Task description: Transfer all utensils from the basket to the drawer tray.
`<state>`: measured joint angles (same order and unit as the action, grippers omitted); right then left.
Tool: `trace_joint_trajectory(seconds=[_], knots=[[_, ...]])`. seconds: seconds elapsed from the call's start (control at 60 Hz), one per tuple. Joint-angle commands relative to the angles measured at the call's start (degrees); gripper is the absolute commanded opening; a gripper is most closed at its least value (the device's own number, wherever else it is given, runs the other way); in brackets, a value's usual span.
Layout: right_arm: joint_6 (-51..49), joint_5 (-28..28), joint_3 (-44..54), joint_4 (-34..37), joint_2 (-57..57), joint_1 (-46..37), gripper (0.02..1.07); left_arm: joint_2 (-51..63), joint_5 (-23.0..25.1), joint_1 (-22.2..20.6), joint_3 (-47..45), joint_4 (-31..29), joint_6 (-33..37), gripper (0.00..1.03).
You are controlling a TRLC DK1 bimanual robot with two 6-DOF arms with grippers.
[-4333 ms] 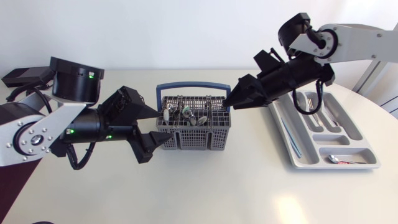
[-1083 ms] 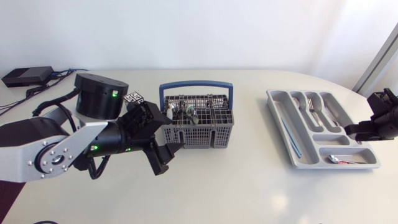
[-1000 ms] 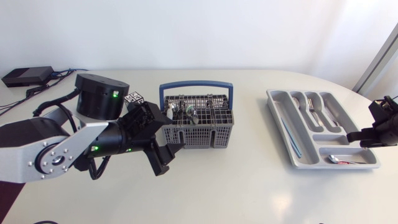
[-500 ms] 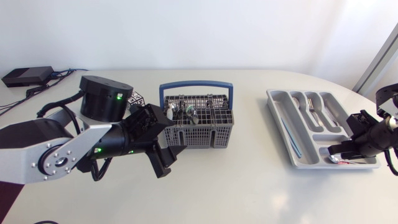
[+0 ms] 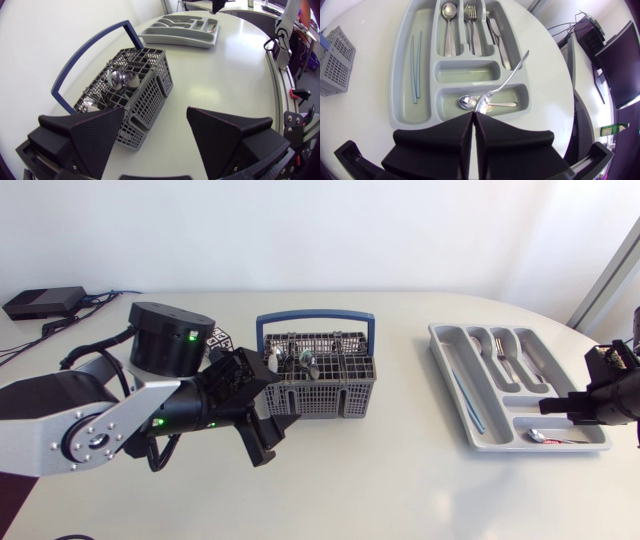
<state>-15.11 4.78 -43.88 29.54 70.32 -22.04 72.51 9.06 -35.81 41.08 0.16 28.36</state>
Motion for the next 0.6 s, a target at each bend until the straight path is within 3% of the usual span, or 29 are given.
trace_joint_trajectory(seconds=[0.0,0.2,0.4,0.583], knots=[[4.74,0.85,2.48,-0.36,-1.07,0.33,0.08,0.18,-0.01,-0.40,-0.39,0.54,0.38,0.86],[16.78,0.94,3.54,0.17,-1.33,-0.98,0.08,-0.35,-0.01,-0.75,-0.39,0.54,0.47,0.86],[23.46,-2.23,1.60,4.91,3.59,-2.83,0.08,-1.14,-0.01,-1.37,-0.74,0.45,0.47,0.86],[27.68,-2.05,1.43,5.18,6.84,-1.95,0.08,-2.20,-0.27,-1.45,-0.91,-0.08,0.47,0.86]])
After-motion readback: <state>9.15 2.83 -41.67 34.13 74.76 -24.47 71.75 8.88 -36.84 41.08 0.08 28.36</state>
